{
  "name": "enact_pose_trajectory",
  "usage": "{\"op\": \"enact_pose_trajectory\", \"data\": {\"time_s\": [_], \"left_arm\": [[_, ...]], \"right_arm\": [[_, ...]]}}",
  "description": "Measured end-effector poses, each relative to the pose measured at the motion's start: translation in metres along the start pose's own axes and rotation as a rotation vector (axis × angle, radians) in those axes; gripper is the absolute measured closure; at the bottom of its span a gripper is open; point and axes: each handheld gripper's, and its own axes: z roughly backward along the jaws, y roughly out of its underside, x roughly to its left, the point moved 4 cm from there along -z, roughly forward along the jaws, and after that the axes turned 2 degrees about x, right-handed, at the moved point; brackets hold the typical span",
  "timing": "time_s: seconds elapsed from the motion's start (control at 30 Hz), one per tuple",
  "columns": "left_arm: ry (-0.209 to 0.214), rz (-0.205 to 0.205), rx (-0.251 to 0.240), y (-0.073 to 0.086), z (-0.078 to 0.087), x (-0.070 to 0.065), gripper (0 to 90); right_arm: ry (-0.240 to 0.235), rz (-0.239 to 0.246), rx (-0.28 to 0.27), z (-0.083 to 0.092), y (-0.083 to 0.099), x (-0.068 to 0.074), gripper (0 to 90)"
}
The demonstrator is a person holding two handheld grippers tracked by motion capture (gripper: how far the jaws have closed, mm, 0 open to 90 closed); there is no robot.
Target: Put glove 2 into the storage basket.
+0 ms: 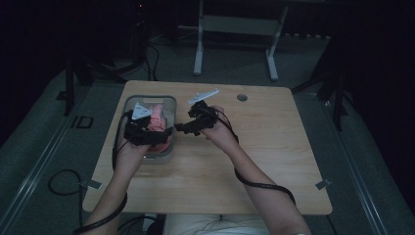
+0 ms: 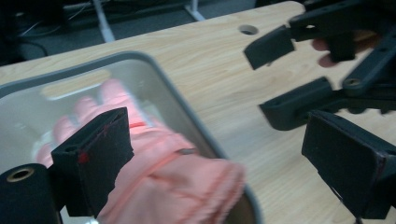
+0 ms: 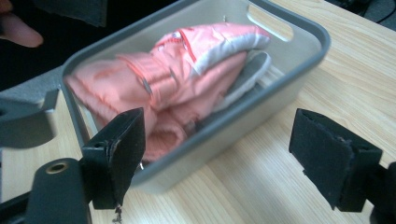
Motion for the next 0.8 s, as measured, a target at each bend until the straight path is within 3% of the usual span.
{"op": "enact_pose_trajectory", "data": {"time_s": [0.07, 0.13, 0.17, 0.23, 0.3, 0.4, 0.67, 0.73, 0.77, 0.8], "left_arm": [[0.033, -0.011, -0.007, 0.000, -0.001, -0.010, 8.0], [0.033, -0.011, -0.007, 0.000, -0.001, -0.010, 8.1], [0.063, -0.035, -0.023, 0.001, -0.002, -0.028, 8.1], [0.091, -0.056, -0.036, 0.003, -0.004, -0.043, 8.0], [0.101, -0.059, -0.041, 0.004, -0.004, -0.045, 8.0], [0.201, -0.067, -0.058, 0.009, -0.010, -0.061, 8.1], [0.238, -0.128, -0.052, 0.021, -0.019, -0.087, 8.1], [0.238, -0.128, -0.052, 0.021, -0.019, -0.087, 8.0], [0.244, -0.151, -0.042, 0.024, -0.022, -0.096, 8.0], [0.254, -0.181, -0.031, 0.028, -0.024, -0.104, 8.0]], "right_arm": [[0.009, 0.009, 0.000, 0.004, 0.005, -0.002, 17.9], [0.011, 0.010, 0.002, 0.006, 0.008, -0.003, 17.9], [0.015, 0.009, 0.005, 0.011, 0.016, -0.005, 17.9], [0.019, 0.010, 0.005, 0.013, 0.021, -0.007, 17.9], [0.017, 0.010, 0.006, 0.016, 0.027, -0.008, 17.9], [0.018, 0.004, 0.009, 0.019, 0.036, -0.010, 17.8], [0.024, 0.001, 0.017, 0.029, 0.064, -0.011, 17.8], [0.027, 0.001, 0.016, 0.030, 0.067, -0.011, 17.8], [0.027, 0.001, 0.016, 0.030, 0.067, -0.011, 17.8], [0.048, -0.005, 0.009, 0.034, 0.080, -0.013, 17.9]]}}
